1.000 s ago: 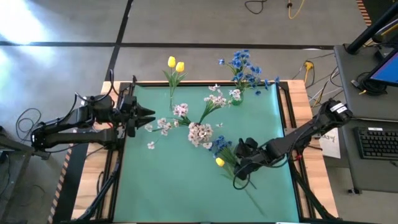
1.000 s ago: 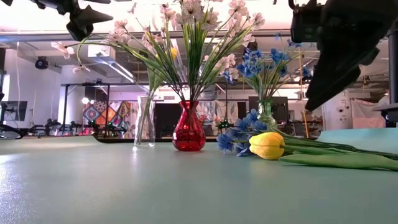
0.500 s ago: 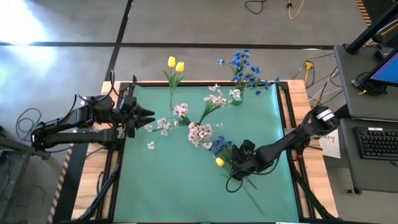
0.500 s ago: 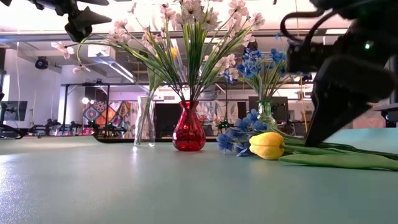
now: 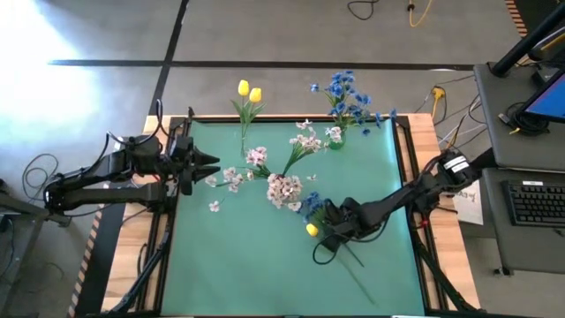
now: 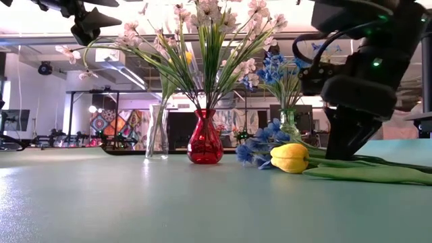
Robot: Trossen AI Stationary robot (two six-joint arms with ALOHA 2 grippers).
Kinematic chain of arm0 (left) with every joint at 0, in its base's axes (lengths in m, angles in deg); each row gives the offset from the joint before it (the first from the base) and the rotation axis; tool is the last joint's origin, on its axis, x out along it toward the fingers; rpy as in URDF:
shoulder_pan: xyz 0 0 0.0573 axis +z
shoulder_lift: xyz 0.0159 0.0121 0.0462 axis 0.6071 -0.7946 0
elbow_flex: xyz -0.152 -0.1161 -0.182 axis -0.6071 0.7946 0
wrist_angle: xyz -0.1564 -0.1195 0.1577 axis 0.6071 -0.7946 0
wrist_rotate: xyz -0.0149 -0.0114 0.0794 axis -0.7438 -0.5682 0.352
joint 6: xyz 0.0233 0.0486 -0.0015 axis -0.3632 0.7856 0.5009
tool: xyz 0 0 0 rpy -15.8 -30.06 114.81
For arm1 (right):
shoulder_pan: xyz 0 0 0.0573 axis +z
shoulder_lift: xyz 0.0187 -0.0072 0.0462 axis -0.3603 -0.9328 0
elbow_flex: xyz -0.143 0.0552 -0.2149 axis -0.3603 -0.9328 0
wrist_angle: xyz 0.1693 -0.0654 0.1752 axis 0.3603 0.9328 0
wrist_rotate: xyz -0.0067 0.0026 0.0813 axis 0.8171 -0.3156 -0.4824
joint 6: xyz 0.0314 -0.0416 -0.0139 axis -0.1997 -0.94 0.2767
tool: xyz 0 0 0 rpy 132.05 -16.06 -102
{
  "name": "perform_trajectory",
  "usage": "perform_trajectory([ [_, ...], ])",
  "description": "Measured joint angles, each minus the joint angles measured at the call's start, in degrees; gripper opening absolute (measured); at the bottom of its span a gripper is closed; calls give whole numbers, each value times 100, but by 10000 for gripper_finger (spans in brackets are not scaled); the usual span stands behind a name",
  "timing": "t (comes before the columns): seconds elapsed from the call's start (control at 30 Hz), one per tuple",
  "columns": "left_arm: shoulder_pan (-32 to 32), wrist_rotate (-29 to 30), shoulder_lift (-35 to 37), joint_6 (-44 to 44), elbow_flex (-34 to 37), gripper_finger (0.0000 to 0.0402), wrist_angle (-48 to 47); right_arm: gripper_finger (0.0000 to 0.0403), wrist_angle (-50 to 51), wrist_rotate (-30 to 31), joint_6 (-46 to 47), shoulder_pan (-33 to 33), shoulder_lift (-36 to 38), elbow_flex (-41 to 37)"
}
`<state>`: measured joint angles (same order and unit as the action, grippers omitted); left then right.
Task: Sort flowers into vase by color
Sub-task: Put the blue flowers into the green vase
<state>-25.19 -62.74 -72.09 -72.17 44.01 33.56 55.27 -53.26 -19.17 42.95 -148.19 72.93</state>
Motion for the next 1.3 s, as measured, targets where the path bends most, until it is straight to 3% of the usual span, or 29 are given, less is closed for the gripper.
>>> perform_trajectory([
  [0.33,1,10,-7,29,0,158,2,129,41,-231,28,-184,88,-16],
  [0.63,2,12,-7,29,0,158,3,41,103,-245,50,-180,306,-28],
  [0.83,0,13,-11,27,0,158,2,25,315,-110,121,-140,669,-37],
  [1.07,0,14,-28,27,0,158,9,25,327,1115,196,10,1512,-147],
  [1.3,2,14,-28,93,0,158,487,25,349,1964,136,55,2530,-330],
])
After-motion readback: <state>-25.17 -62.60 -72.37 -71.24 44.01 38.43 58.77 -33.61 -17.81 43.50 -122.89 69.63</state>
